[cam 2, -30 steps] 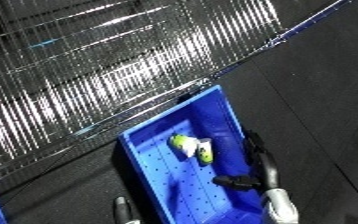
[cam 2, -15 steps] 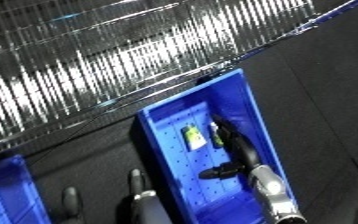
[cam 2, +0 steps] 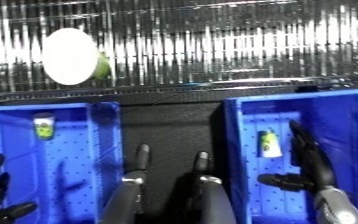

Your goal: Pick up the object and place it into the box

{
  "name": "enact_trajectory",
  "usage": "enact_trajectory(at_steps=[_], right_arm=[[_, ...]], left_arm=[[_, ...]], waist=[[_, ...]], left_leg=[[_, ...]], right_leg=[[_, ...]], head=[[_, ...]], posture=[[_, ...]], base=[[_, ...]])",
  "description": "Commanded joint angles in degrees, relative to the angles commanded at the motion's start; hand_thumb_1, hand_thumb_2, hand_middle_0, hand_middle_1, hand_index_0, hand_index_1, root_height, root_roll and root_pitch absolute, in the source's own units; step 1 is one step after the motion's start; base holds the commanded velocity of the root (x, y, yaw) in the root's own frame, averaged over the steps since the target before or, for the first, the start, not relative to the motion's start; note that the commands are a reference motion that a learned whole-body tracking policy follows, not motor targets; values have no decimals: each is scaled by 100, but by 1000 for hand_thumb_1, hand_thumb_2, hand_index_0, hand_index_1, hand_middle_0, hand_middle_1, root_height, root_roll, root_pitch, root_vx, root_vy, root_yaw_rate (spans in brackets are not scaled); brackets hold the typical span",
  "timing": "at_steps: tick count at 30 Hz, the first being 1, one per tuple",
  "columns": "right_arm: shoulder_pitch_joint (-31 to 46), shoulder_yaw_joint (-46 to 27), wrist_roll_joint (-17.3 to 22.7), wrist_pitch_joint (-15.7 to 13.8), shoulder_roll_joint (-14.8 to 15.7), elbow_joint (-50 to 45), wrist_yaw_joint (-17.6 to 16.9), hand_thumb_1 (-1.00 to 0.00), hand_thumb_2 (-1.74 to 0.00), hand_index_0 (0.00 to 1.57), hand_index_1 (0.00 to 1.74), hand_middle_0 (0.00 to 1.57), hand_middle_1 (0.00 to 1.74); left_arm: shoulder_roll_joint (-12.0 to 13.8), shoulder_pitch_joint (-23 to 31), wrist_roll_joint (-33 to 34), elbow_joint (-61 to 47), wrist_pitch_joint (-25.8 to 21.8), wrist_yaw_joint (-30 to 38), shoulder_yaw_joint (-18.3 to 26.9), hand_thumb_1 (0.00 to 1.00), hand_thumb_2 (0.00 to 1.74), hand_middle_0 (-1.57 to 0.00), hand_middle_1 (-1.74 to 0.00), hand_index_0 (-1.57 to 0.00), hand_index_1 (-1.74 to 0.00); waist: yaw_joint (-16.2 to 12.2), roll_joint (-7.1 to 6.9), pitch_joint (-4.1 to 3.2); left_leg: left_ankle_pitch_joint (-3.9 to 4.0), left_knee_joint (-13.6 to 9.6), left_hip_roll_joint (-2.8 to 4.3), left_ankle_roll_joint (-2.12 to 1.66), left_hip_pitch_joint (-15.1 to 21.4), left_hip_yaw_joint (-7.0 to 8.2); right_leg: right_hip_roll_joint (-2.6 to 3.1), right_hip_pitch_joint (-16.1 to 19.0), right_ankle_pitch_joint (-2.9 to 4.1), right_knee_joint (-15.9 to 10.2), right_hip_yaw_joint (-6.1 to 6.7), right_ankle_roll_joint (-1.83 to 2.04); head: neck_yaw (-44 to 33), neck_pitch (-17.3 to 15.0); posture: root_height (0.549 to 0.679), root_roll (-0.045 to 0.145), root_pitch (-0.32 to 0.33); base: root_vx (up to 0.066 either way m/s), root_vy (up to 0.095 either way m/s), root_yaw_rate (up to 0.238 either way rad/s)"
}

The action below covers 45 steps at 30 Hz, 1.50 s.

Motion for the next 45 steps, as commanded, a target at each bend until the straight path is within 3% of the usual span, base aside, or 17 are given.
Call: enact_trajectory(at_steps=[8,13,18,22,27,32,39,45], right_arm=[[-1,190,-82,-4,143,94,-27,0,0,0,0,0,0],[91,239,-98,-74,194,115,11,0,0,0,0,0,0],[115,268,-43,-103,212,117,32,0,0,0,0,0,0],[181,263,73,-135,238,91,34,0,0,0,0,0,0],[295,202,366,-175,265,140,26,0,0,0,0,0,0],[414,90,792,-145,296,264,111,0,0,0,0,0,0],[514,9,1029,-138,315,356,268,0,0,0,0,0,0],[524,4,1128,-96,342,363,333,0,0,0,0,0,0]], left_arm=[[-7,81,-16,60,-192,-100,87,0,0,0,0,0,0],[29,154,-48,30,-446,-189,148,0,0,0,0,0,0],[44,245,-170,-252,-735,-248,154,0,0,0,0,0,0],[60,349,-291,-827,-1158,-192,146,0,0,0,0,0,0],[178,470,-339,-1957,-1651,-10,43,0,0,0,0,0,0],[392,441,-425,-3086,-1628,-104,-14,0,0,0,0,0,0],[591,277,-540,-3799,-1527,-140,-8,0,0,0,0,0,0],[655,137,-489,-4424,-1315,-28,-66,0,0,0,0,0,0]], waist=[[143,-50,42],[233,-120,57],[321,-175,77],[437,-227,98],[627,-289,100],[769,-357,100],[798,-391,100],[757,-478,100]], left_leg=[[-47,140,55,33,-80,12],[-74,182,82,55,-121,-19],[-79,186,108,69,-164,-63],[-20,85,123,54,-224,-134],[9,-18,89,44,-344,-238],[-48,18,10,53,-467,-323],[-90,78,-44,59,-547,-351],[-155,148,-53,85,-601,-338]], right_leg=[[-74,9,-88,128,-85,21],[-103,10,-128,200,-158,28],[-110,-27,-136,258,-221,33],[-114,-63,-114,262,-298,57],[-144,-126,-64,234,-429,87],[-177,-180,-4,220,-542,109],[-194,-220,38,211,-555,124],[-150,-267,89,190,-520,151]], head=[[-985,556],[-1199,1001],[-1103,1316],[-666,1659],[-24,1909],[416,1884],[648,1768],[684,1597]], posture=[[643,67,14],[641,58,12],[639,50,15],[639,41,24],[640,33,43],[641,30,56],[641,26,62],[641,20,69]], base=[[7,14,30],[11,7,57],[0,6,73],[-9,-12,121],[-16,-43,196],[5,-40,153],[29,-18,63],[30,-19,-28]])
